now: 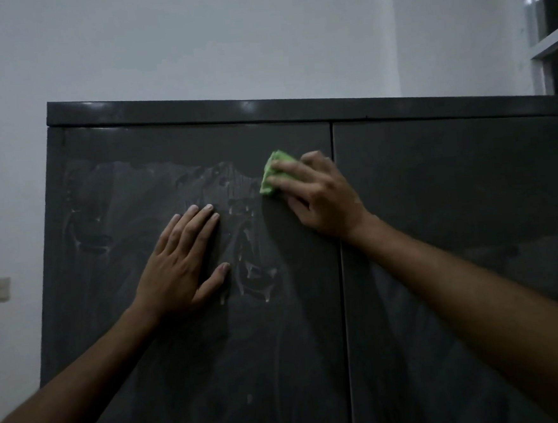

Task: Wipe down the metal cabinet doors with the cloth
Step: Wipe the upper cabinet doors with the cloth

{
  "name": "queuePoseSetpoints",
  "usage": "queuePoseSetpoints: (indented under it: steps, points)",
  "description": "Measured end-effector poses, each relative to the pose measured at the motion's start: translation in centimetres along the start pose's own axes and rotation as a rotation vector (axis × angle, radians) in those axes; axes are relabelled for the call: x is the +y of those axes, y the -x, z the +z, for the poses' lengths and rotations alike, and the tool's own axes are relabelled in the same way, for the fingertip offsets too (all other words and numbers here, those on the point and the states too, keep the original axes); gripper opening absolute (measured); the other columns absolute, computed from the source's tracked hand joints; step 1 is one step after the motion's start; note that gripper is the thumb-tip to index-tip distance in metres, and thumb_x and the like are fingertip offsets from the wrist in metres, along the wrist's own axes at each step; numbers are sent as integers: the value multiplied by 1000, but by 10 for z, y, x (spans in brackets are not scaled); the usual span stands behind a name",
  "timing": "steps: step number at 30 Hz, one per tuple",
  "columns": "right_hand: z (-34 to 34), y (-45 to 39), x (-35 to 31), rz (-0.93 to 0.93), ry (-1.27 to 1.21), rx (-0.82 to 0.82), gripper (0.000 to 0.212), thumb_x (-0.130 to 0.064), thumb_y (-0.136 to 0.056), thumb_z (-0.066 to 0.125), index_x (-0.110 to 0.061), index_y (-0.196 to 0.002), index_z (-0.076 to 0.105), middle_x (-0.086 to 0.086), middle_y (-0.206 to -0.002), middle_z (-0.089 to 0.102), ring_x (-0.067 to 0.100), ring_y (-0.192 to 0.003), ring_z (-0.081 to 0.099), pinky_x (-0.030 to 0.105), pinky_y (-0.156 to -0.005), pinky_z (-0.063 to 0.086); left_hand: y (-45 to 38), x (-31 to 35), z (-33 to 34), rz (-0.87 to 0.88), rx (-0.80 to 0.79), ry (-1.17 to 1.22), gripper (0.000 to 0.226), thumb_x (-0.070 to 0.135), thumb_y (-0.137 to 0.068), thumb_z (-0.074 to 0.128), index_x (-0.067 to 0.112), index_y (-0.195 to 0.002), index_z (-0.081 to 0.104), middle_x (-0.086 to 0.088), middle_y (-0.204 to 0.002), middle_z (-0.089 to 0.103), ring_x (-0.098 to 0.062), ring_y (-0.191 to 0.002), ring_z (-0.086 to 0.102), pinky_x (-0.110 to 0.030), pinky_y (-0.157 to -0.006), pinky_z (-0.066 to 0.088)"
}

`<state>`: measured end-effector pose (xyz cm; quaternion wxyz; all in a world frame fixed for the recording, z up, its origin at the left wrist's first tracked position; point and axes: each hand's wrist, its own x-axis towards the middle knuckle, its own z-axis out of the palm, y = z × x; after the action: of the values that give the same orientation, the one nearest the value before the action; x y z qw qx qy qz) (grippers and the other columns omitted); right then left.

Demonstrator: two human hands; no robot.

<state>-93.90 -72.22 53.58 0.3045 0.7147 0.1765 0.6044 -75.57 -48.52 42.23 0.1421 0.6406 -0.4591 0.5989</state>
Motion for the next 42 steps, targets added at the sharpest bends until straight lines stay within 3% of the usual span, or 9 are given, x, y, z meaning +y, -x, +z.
queuePoseSetpoints:
  steps: [3,7,13,18,23,29,34,39,42]
  points:
    - [17,8,-36,126,-28,52,36,-19,-94,60,-17,-130,68,6,-144,59,36,-107,52,50,-84,48,1,-1,0,1,3,5,85,62,-101,38,5,-163,26,-13,-171,23,-26,-161,13,-46,-132,11]
    - [15,23,-41,-557,-68,-203,39,-23,-95,63,-22,-134,66,6,-145,59,33,-116,50,44,-87,52,1,-2,2,11,15,3,86,61,-101,39,3,-163,25,-14,-171,23,-26,-161,14,-48,-131,15]
    - [21,-10,-38,212,-41,96,35,-14,-93,61,-15,-127,70,5,-142,61,36,-103,53,51,-83,49,2,-1,0,-4,10,9,86,60,-101,40,3,-163,25,-13,-171,24,-26,-161,15,-48,-131,15]
    - [23,8,-50,-518,-39,-212,44,-21,-93,65,-22,-136,63,5,-149,55,35,-120,49,46,-90,51,3,-2,-1,4,14,27,87,59,-100,42,1,-162,25,-15,-171,24,-26,-161,15,-48,-131,17]
    - [20,-25,-37,181,-23,59,36,-13,-93,60,-17,-128,70,4,-144,60,38,-103,55,51,-84,49,3,-2,-3,-16,29,107,84,57,-100,44,2,-162,27,-14,-170,26,-25,-161,16,-47,-131,16]
    - [23,-11,-49,-523,-20,-194,40,-20,-93,66,-21,-133,66,6,-146,59,38,-116,56,48,-89,54,25,-32,-13,-36,82,141,80,51,-99,46,3,-161,30,-13,-169,27,-26,-160,18,-47,-131,15]
    - [31,-48,-51,252,-14,104,34,-14,-93,62,-15,-126,70,6,-143,61,37,-102,53,51,-83,50,43,-63,-15,-78,46,51,85,57,-98,44,4,-162,28,-13,-171,24,-27,-160,16,-48,-131,13]
    - [36,-34,-62,-521,-33,-174,37,-21,-95,60,-22,-132,66,5,-146,58,38,-115,56,48,-89,53,45,-68,-10,-64,29,-6,87,59,-98,41,6,-164,22,-12,-173,19,-27,-162,13,-46,-132,10]
    - [31,-63,-38,-129,-11,-23,35,-16,-95,59,-21,-128,70,4,-143,61,38,-105,58,51,-86,51,46,-68,-10,-64,37,-9,86,59,-99,41,6,-164,23,-13,-172,20,-27,-161,15,-47,-132,12]
